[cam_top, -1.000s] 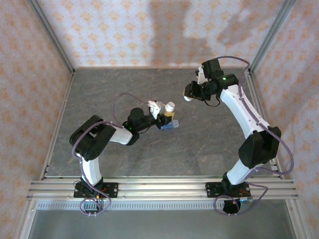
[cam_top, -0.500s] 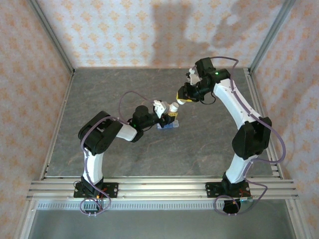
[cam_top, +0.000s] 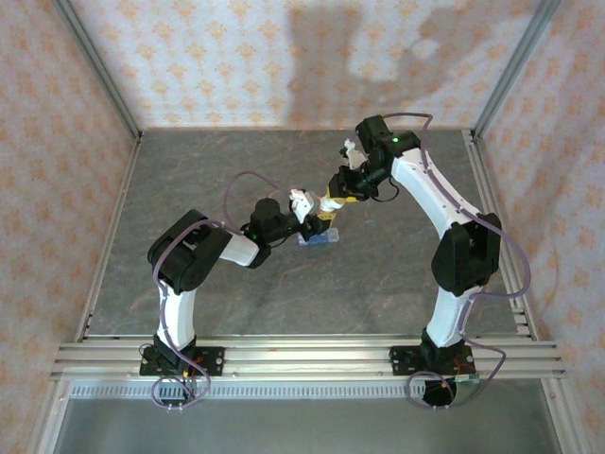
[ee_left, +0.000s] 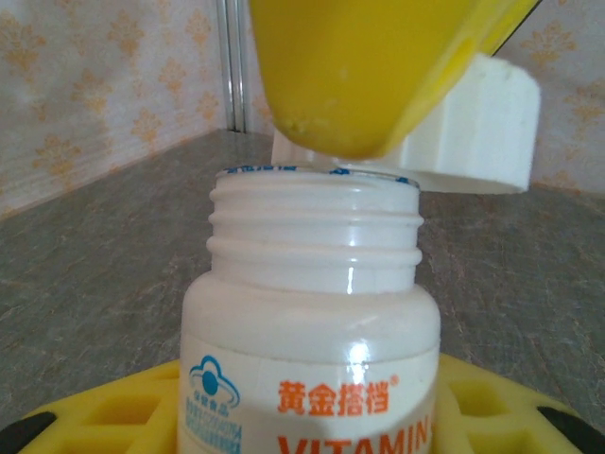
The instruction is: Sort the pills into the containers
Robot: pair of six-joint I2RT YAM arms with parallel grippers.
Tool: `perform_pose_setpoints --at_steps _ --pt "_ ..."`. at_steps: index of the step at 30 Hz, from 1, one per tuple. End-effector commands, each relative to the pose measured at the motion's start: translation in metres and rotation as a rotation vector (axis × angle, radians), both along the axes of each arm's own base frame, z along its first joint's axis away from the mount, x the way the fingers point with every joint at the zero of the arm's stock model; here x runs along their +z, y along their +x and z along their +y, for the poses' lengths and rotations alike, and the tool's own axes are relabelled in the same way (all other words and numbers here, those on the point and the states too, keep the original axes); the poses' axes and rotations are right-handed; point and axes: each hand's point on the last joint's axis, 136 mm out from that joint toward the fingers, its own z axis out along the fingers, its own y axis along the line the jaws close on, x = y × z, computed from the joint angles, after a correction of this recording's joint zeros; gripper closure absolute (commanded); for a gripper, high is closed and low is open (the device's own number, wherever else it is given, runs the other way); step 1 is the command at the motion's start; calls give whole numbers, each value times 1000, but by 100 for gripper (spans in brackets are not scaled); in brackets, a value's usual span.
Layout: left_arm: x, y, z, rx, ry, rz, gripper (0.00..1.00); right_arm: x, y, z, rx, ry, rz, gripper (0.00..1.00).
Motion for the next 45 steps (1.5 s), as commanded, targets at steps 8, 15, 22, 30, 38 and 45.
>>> perform_pose_setpoints --at_steps 8,15,22,30,38,45 --pt "44 -8 -1 -49 -60 -98 100 -5 4 0 14 -15 3 67" --pt "60 -16 0 -66 -83 -116 100 -3 10 0 -15 21 -2 67" --pt "63 -20 -1 -77 -89 -114 100 -3 9 6 -19 64 18 67" --pt "65 -22 0 -75 -83 -127 100 -7 3 3 2 52 37 67" --pt "64 -26 -7 -128 -37 -119 100 -24 -10 9 63 23 102 67" --pt "68 -24 -8 -124 -41 -117 100 -37 -10 21 -4 -2 117 67"
